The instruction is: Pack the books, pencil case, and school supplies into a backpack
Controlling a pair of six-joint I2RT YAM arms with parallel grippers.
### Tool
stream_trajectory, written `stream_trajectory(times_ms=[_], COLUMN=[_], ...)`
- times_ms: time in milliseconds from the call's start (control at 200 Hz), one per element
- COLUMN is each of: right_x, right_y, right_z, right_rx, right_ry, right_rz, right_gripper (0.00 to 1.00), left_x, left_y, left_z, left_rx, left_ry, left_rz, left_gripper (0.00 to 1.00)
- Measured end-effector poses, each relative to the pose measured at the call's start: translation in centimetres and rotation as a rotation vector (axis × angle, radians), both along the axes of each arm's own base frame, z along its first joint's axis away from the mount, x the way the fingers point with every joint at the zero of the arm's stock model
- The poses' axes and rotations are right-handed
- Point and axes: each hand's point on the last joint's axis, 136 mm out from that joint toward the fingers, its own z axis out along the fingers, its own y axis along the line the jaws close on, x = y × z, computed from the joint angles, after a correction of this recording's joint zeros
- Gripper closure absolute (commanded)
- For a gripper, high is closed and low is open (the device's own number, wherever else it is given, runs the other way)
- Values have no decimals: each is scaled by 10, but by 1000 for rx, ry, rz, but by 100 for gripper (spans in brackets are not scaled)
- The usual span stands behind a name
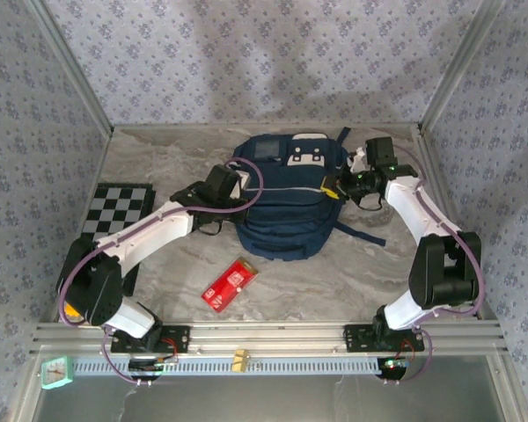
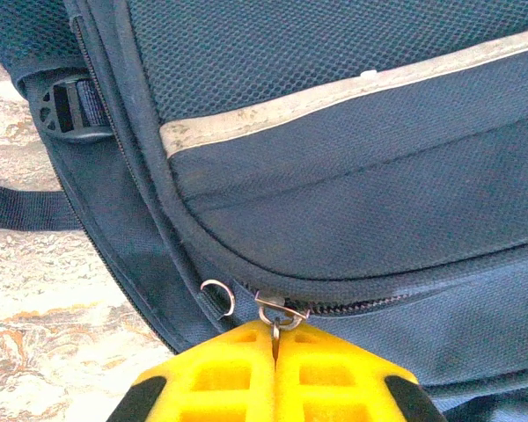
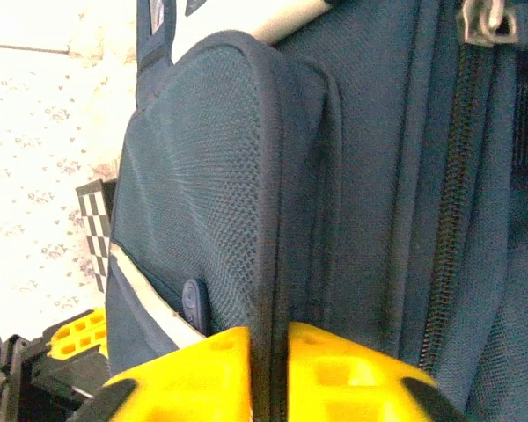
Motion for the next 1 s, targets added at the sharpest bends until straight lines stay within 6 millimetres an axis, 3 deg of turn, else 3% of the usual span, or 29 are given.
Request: stream_trajectory(times_ms=[80,170,300,380,455,530,725,870,999], right_x=[-4,-19,-49,-55,-51,-44,-16,4,14], right_y=[3,11,19,22,21,15,-10,-23,-27], right_z=[7,12,-4,-16,-18,-19,-20,-14,-18], right_rx=[-8,8,58,63,76,77,61,81,100], right_ry=[-22,-56,-24,15,22,22,35,25,40], right_rz=[-14,-24,-77,-104,-127,-147,-189,-192,-187], right_gripper=[44,38,40,49,55,73,99,100,100], left_x=[-4,-10,-14,-16,-16,-18,-29,-31,-13], left_y=[-3,-9,-15,-17,-18,-20,-39,-49,-35], left_z=[-3,-4,-3,-3,-3,-3,1,7,3], left_rx=[-3,-6,-14,-17,-18,-19,-41,-50,-28], left_ry=[4,10,15,16,18,17,1,-35,-49], left_rz=[-5,-14,-22,-26,-24,-29,-83,-114,-82], left_gripper=[100,100,100,100,100,100,100,100,100])
